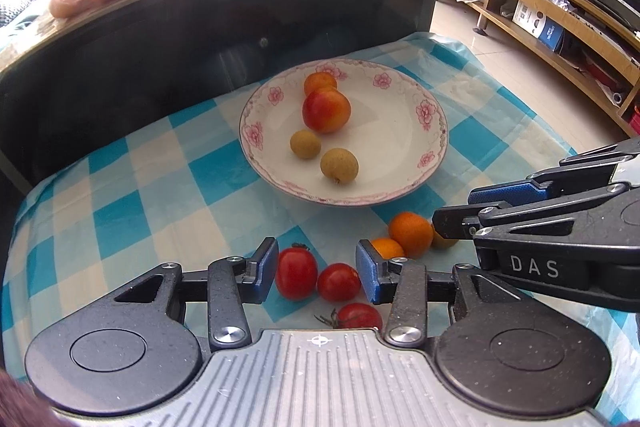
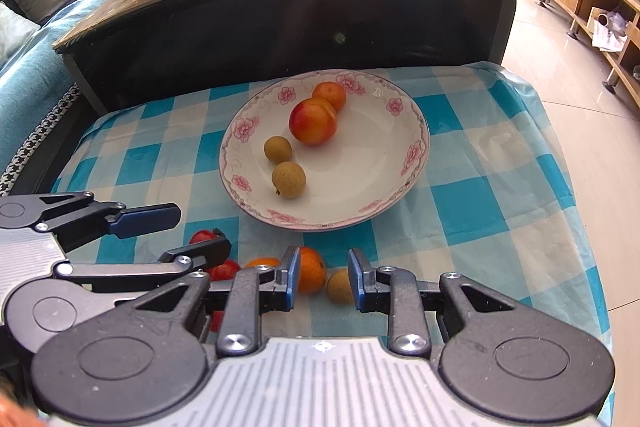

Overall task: Organize fruits
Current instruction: 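Withdraw both open tools from the bowl toward the remaining fruits, then lower the left tool onto a stemmed cherry tomato and close its fingers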

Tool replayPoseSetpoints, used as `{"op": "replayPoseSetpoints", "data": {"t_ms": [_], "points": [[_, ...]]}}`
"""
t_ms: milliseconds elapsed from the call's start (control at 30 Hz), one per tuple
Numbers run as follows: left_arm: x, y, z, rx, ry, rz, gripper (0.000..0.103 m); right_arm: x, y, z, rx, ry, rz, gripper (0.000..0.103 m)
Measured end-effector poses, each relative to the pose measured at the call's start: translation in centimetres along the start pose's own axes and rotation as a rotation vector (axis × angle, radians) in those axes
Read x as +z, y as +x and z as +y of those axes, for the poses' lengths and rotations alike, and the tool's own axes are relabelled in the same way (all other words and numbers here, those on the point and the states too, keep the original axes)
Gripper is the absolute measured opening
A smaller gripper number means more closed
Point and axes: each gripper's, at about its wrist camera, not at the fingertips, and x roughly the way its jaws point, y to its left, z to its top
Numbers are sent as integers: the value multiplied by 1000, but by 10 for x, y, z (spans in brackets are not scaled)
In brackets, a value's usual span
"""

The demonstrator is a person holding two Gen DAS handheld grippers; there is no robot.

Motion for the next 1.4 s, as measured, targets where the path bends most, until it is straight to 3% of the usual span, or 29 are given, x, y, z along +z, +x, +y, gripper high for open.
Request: {"op": "replayPoseSetpoints", "data": {"t_ms": [600,933,1067,1400], "points": [[-19,-1,-9,-2,2,39,49,-24,1,4,-13,6,62,30],[-25,4,-10,-13,-6,57,53,-29,3,3,-8,5,89,30],[-27,10,-8,-26,-26,74,57,-31,5,0,-11,5,97,32],[-28,23,-4,-42,-74,105,54,-28,6,-18,-24,51,96,34]]}}
